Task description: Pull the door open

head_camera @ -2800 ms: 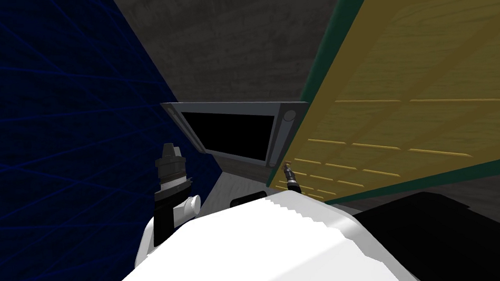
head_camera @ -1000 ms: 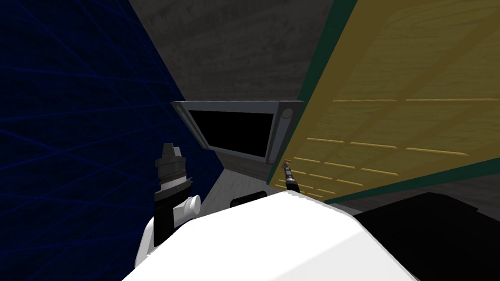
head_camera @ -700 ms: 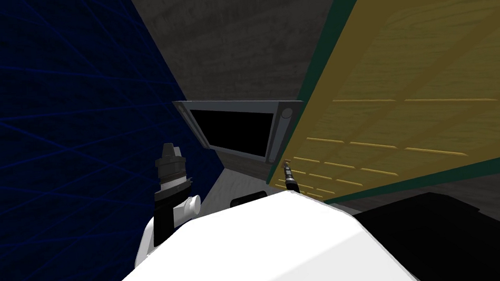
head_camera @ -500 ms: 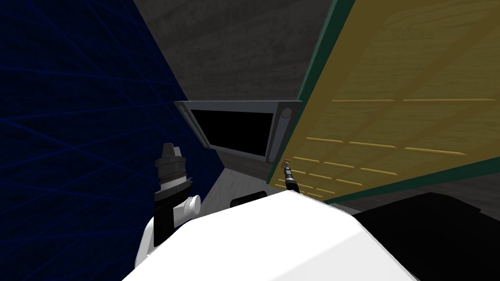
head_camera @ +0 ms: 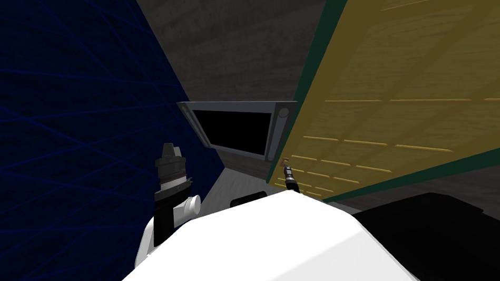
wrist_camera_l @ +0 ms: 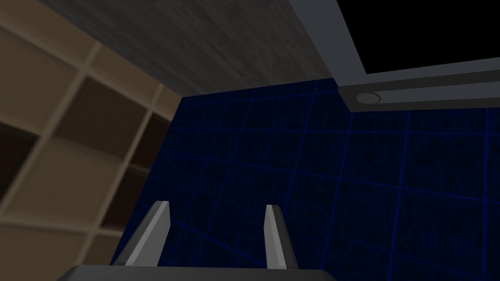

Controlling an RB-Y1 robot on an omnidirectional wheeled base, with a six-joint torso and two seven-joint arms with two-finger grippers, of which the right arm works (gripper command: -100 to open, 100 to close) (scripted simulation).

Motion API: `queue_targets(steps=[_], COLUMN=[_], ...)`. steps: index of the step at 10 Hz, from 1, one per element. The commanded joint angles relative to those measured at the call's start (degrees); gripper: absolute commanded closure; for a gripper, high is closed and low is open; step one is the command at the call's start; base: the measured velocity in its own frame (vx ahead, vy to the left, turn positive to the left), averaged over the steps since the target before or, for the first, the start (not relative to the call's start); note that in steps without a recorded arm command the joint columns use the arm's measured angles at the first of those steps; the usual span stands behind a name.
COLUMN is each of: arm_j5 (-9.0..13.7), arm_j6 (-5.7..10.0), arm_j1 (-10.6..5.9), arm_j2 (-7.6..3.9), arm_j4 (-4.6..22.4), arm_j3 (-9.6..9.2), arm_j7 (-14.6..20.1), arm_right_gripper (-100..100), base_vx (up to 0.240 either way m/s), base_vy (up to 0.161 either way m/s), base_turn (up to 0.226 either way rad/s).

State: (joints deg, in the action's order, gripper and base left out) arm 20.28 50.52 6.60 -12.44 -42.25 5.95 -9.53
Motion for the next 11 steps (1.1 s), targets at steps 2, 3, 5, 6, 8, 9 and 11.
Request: queue_targets(steps=[2,3,5,6,8,9,11], arm_j5=[-0.67,-1.12,-2.18,-2.18,-3.46,-3.46,-4.91], arm_j6=[0.20,0.39,0.81,0.81,1.32,1.32,1.90], arm_j1=[0.18,0.23,0.34,0.34,0.48,0.48,0.63], arm_j2=[-0.15,-0.30,-0.64,-0.64,-1.05,-1.05,-1.52], arm_j4=[0.09,0.28,0.73,0.73,1.26,1.26,1.88], arm_j3=[0.36,0.61,1.20,1.20,1.91,1.91,2.71], arm_j7=[-2.90,-4.53,-7.82,-8.22,-11.93,-12.48,-16.26], arm_right_gripper=[-100,-100,-100,-100,-100,-100,-100], base_vx=[0.004,0.004,0.007,0.001,0.000,-0.003,-0.005], base_vy=[0.022,0.026,0.037,0.030,0.032,0.029,0.036], base_turn=[-0.019,-0.025,-0.038,-0.013,-0.034,-0.018,-0.039])
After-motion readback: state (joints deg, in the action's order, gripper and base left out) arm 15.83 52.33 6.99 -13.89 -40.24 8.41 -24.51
